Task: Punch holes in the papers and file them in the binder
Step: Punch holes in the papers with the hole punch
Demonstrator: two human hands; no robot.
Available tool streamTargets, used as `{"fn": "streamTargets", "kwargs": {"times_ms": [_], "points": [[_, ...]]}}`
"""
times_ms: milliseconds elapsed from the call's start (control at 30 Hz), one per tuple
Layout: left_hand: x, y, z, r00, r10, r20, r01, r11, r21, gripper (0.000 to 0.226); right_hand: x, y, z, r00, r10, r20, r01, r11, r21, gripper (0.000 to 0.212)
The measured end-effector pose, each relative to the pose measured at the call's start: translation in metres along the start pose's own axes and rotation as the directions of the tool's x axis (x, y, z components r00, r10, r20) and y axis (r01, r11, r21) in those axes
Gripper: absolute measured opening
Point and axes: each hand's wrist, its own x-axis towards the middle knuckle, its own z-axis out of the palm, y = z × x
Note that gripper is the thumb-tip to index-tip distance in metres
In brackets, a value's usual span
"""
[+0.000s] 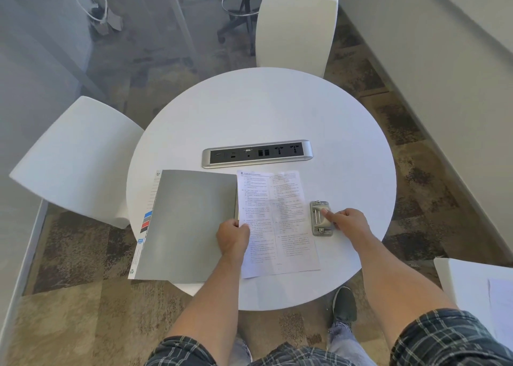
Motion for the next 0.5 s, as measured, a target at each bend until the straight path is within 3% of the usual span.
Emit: {"fn": "streamTargets", "kwargs": {"times_ms": [67, 133, 200, 233, 267, 333, 400, 500], "points": [[-0.006, 0.004, -0.007, 0.991, 0.095, -0.092, -0.098, 0.995, -0.023, 0.011, -0.005, -0.005, 0.001, 0.999, 0.017, -0.036, -0.017, 1.0, -0.009, 0.055], [-0.013, 0.011, -0.012, 0.97, 0.18, -0.164, -0.189, 0.981, -0.04, 0.012, -0.018, -0.009, 0.011, 0.981, -0.018, -0.192, 0.006, 0.998, -0.064, 0.038], [-0.019, 0.02, -0.015, 0.926, 0.295, -0.234, -0.296, 0.955, 0.033, 0.015, -0.03, -0.014, 0.027, 0.849, -0.316, -0.423, 0.188, 0.93, -0.317, 0.038], [-0.022, 0.024, -0.015, 0.894, 0.366, -0.26, -0.356, 0.93, 0.089, 0.017, -0.037, -0.02, 0.036, 0.771, -0.468, -0.432, 0.305, 0.866, -0.396, 0.034], [-0.026, 0.029, -0.014, 0.861, 0.431, -0.272, -0.409, 0.903, 0.134, 0.018, -0.045, -0.03, 0.045, 0.754, -0.546, -0.366, 0.407, 0.825, -0.393, 0.029], [-0.035, 0.039, -0.009, 0.803, 0.538, -0.257, -0.498, 0.842, 0.207, 0.017, -0.056, -0.048, 0.061, 0.836, -0.534, -0.126, 0.518, 0.844, -0.137, 0.027], [-0.046, 0.05, -0.003, 0.745, 0.631, -0.217, -0.575, 0.772, 0.271, 0.016, -0.067, -0.068, 0.074, 0.88, -0.455, 0.135, 0.432, 0.886, 0.168, 0.037], [-0.06, 0.058, 0.009, 0.642, 0.754, -0.138, -0.69, 0.646, 0.326, 0.012, -0.071, -0.08, 0.084, 0.863, -0.456, 0.217, 0.322, 0.827, 0.46, 0.036]]}}
